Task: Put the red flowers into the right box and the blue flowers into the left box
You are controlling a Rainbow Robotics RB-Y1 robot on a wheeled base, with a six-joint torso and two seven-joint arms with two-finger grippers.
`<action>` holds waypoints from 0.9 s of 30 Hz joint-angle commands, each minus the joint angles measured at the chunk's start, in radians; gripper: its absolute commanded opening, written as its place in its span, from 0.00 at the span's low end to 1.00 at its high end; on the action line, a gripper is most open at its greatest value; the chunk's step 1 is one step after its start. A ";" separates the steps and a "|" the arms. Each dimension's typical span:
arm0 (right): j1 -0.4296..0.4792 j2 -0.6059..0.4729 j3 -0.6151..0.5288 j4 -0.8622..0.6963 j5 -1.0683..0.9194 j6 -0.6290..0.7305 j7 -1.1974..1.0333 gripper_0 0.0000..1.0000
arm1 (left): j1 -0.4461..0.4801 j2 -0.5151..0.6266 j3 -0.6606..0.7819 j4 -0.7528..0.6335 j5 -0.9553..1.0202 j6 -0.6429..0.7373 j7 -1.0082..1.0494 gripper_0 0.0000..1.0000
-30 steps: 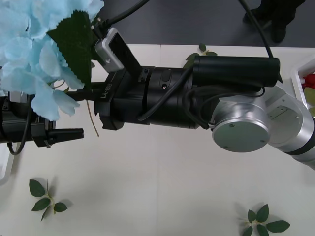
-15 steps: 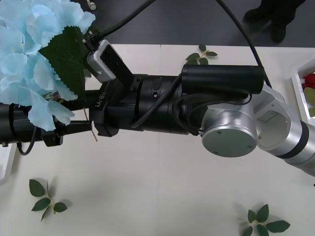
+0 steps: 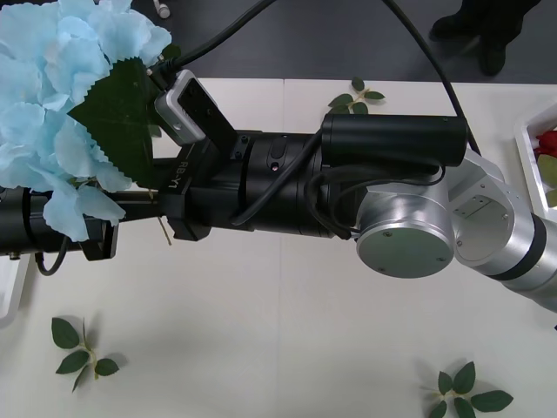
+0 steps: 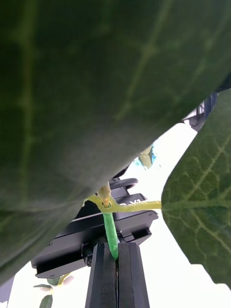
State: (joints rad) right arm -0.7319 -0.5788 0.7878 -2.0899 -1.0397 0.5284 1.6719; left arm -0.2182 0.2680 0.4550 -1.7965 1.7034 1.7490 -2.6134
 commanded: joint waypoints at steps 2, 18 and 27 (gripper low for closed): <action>-0.040 0.011 -0.015 -0.018 0.003 -0.008 0.009 0.80 | -0.023 0.003 0.017 -0.015 0.004 -0.009 0.052 0.00; -0.040 0.011 -0.015 -0.018 0.003 -0.008 0.009 1.00 | 0.048 0.054 0.145 -0.030 0.050 -0.037 0.092 0.00; -0.008 -0.038 -0.006 -0.027 0.004 -0.099 0.003 1.00 | 0.232 0.145 0.264 -0.116 0.096 -0.194 0.228 0.00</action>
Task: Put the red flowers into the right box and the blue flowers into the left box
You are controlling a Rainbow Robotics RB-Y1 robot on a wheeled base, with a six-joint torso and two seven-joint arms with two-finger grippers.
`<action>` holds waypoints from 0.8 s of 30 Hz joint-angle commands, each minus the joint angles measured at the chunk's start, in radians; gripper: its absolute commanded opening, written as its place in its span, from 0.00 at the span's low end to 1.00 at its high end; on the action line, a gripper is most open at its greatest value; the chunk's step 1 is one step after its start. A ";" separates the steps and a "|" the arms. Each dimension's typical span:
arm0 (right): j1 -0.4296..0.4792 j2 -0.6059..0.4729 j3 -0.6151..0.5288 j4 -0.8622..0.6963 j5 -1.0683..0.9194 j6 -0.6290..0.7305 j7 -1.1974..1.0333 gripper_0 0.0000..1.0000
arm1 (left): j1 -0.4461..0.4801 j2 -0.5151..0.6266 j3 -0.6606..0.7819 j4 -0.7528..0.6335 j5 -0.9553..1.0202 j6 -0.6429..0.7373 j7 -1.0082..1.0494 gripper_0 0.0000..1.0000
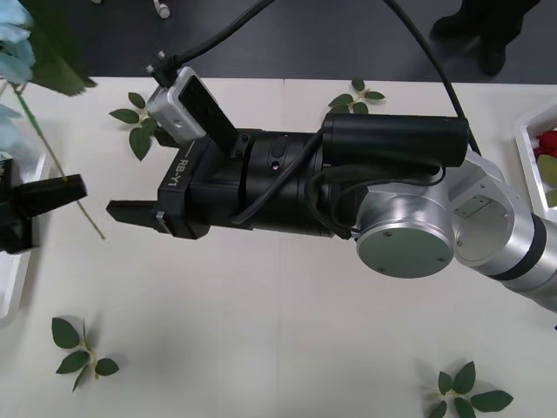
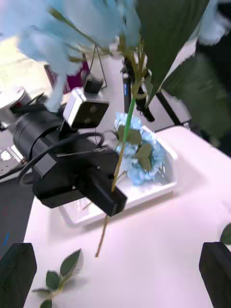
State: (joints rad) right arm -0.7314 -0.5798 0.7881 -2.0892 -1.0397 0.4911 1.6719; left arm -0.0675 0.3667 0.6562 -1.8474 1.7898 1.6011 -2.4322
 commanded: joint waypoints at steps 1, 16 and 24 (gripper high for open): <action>-0.008 -0.058 -0.007 -0.038 0.001 -0.063 0.000 1.00 | 0.107 0.050 0.086 -0.078 0.010 -0.069 0.068 0.00; 0.070 -0.069 -0.475 -0.141 -0.238 0.564 0.103 1.00 | 0.436 0.067 0.180 -0.153 -0.015 -0.495 0.159 0.00; 0.152 -0.012 -0.736 -0.130 -0.413 0.906 0.384 1.00 | 0.518 0.136 0.180 -0.150 -0.225 -0.655 0.303 0.00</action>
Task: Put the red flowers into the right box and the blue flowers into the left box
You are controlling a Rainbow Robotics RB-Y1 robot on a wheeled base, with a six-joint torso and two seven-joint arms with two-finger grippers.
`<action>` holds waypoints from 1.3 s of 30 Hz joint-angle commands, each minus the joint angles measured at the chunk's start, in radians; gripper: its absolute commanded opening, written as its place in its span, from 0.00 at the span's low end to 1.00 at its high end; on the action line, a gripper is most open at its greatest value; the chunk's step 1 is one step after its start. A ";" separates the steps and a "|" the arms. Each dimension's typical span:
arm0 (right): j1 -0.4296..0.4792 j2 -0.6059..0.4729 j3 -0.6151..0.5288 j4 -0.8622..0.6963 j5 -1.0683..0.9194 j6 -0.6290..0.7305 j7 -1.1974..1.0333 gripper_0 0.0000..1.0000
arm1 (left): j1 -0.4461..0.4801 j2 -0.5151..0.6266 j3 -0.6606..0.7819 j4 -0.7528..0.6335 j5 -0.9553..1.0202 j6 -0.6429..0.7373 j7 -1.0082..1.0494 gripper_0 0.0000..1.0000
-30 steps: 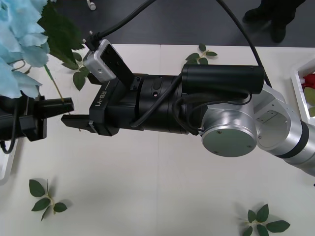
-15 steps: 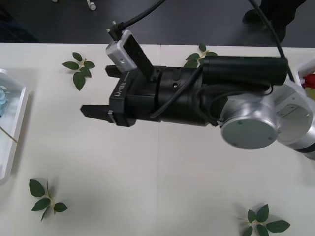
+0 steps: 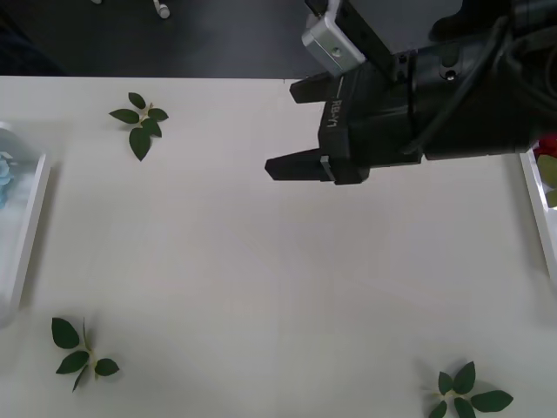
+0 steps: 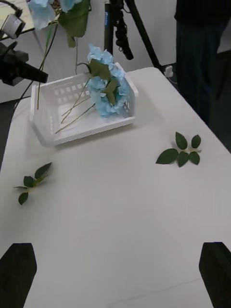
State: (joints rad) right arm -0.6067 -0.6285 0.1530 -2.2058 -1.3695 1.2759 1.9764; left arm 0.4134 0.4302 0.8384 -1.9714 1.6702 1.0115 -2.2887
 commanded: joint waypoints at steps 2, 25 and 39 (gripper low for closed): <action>0.058 0.047 -0.168 0.014 -0.151 0.198 0.168 1.00 | 0.045 0.090 -0.002 -0.024 -0.187 -0.097 0.224 0.00; 0.326 -0.212 -0.277 0.222 -0.206 0.387 0.631 1.00 | -0.246 0.099 -0.015 0.347 -0.765 -0.139 0.410 0.01; 0.354 -0.212 -0.234 0.222 -0.051 0.224 0.601 1.00 | -0.254 0.110 -0.036 0.365 -0.725 -0.139 0.407 1.00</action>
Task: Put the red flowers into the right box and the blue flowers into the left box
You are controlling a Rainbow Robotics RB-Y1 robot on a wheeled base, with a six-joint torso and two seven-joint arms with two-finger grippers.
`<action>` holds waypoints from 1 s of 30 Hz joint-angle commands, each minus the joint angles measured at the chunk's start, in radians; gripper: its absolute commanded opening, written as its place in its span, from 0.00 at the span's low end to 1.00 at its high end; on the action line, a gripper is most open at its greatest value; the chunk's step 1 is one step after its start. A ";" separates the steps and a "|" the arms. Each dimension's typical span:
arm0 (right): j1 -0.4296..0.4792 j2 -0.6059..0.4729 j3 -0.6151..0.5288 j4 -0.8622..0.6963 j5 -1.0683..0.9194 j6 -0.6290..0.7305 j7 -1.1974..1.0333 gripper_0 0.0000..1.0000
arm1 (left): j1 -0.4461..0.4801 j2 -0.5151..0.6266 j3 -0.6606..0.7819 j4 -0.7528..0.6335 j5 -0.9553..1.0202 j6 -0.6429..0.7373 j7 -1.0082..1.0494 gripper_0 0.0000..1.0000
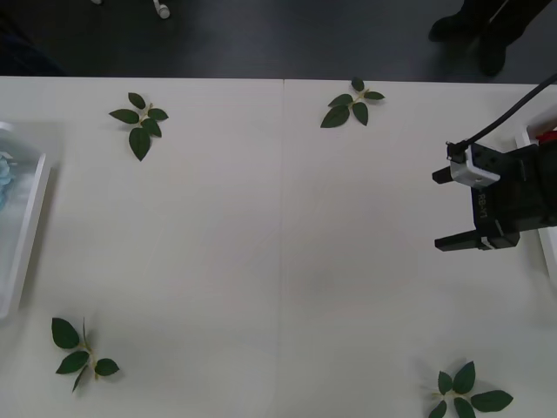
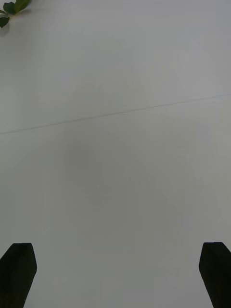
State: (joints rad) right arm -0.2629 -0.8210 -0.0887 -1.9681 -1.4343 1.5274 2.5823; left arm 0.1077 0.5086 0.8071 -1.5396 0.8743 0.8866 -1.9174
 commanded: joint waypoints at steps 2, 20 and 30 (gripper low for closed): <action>0.011 -0.020 0.014 -0.014 0.029 -0.035 -0.007 1.00 | 0.089 0.042 -0.014 -0.108 0.132 -0.014 0.034 1.00; 0.011 -0.020 0.020 -0.014 0.041 -0.042 -0.008 1.00 | 0.287 0.050 -0.037 -0.591 0.539 0.224 -0.107 1.00; 0.011 -0.020 0.020 -0.014 0.041 -0.042 -0.008 1.00 | 0.199 0.048 -0.042 -0.625 0.733 0.491 -0.351 1.00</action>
State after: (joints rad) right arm -0.2602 -0.8210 -0.0589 -1.9675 -1.3928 1.4960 2.5821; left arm 0.3523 0.5246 0.7399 -2.1475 1.5820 1.3362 -2.1818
